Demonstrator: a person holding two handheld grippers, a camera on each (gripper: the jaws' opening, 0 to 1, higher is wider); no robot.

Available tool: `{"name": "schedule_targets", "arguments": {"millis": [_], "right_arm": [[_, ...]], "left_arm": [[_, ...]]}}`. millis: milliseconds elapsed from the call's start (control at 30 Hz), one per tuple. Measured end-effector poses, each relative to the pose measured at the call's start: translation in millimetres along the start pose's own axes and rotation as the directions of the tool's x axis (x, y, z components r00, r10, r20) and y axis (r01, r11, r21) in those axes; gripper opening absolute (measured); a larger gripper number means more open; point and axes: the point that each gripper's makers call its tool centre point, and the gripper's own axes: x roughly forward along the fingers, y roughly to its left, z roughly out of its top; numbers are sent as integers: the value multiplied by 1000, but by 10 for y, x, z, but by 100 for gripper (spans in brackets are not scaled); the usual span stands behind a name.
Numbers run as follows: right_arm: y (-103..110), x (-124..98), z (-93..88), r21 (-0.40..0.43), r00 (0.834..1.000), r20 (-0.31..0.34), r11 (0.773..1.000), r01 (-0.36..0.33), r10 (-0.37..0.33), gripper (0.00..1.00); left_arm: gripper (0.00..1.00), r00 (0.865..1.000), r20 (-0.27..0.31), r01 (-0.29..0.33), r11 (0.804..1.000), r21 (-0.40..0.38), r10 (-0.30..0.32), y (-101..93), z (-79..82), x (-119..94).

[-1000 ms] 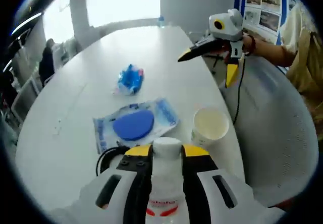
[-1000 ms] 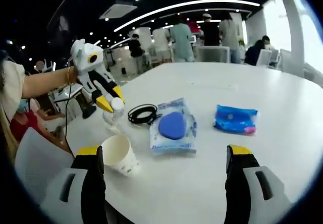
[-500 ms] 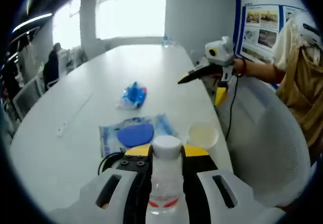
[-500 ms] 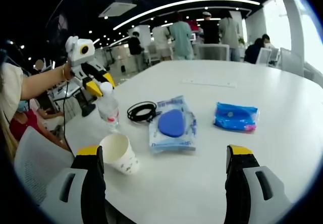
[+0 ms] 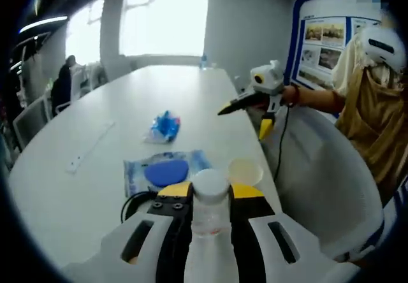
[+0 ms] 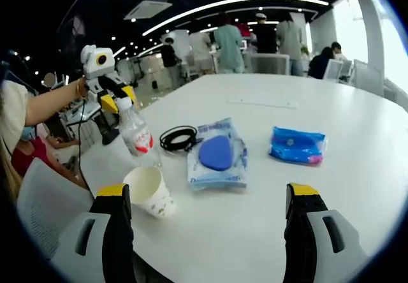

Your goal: Arrange the tabletop items into an orderly group along one side of the table until the central work area is clear of visible clutter.

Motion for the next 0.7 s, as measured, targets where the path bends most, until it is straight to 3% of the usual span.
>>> {"name": "schedule_targets", "arguments": {"millis": [233,400,467,600,700], "right_arm": [[-20,-1,-8,0,1000,-5,1000,5,-5,99],[-19,6,-37,4,1000,-20,1000,1,-1,99],[-17,10,-45,4,1000,-24,1000,-1,1,99],[-12,16,-63,8,999,-33,1000,-5,5,99],[-10,19,-84,8,999,-42,1000,-7,7,99]], "left_arm": [[19,999,30,21,1000,-11,-20,14,5,-3],[20,997,76,-16,997,-80,22,51,22,-15],[26,996,84,-13,995,-101,22,26,-26,-20],[39,995,56,-80,988,-135,88,63,-205,-3],[58,971,158,-145,969,-198,178,140,-117,-35]]}}
